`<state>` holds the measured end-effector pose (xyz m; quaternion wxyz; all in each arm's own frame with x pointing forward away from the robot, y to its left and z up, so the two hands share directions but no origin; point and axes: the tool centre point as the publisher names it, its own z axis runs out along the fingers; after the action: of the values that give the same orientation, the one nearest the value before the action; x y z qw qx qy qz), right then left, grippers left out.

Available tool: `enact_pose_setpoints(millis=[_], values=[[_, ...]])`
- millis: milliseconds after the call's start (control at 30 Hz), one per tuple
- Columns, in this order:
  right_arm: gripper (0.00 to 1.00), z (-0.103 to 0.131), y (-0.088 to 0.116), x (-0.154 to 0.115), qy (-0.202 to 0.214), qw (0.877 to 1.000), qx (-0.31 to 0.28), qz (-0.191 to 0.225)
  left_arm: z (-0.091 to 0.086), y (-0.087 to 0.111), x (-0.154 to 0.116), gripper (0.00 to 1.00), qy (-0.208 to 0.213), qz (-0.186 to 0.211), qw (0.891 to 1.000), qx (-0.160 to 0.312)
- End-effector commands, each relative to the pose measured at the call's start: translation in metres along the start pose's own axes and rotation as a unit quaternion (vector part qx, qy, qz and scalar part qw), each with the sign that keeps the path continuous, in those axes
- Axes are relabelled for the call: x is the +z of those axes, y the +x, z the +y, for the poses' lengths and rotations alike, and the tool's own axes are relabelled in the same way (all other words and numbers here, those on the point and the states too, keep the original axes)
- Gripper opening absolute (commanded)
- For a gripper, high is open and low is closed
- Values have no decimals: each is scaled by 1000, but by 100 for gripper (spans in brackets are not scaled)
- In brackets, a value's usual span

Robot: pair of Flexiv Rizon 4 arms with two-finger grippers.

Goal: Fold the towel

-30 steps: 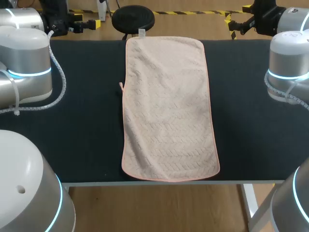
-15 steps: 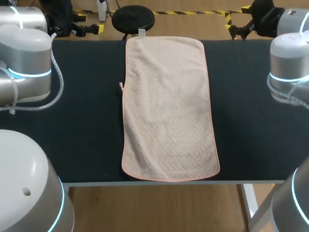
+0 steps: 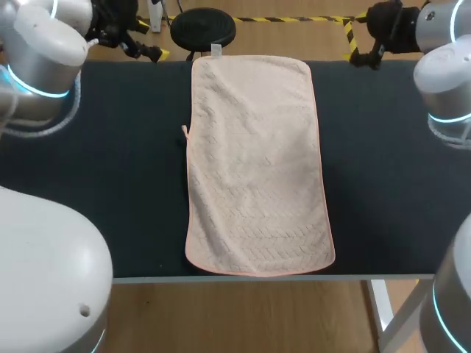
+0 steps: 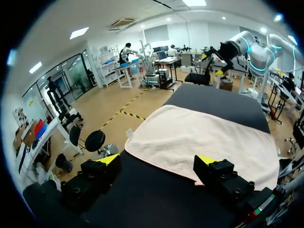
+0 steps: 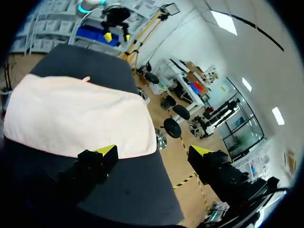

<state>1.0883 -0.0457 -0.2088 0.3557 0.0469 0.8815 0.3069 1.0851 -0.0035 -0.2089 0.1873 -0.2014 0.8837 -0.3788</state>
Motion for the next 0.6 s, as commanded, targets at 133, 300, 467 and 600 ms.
enact_pose_setpoints(millis=[133,300,467,600], values=[[100,2,-5,-1,86,987,-114,68,-4,-6,-2,100,-225,32,969,94],[100,2,-5,-1,86,987,-114,68,-4,-6,-2,100,-225,32,969,94],[100,2,-5,-1,86,987,-114,68,-4,-6,-2,100,-225,32,969,94],[100,0,8,5,148,981,-96,84,-2,1,7,100,-236,33,963,123]])
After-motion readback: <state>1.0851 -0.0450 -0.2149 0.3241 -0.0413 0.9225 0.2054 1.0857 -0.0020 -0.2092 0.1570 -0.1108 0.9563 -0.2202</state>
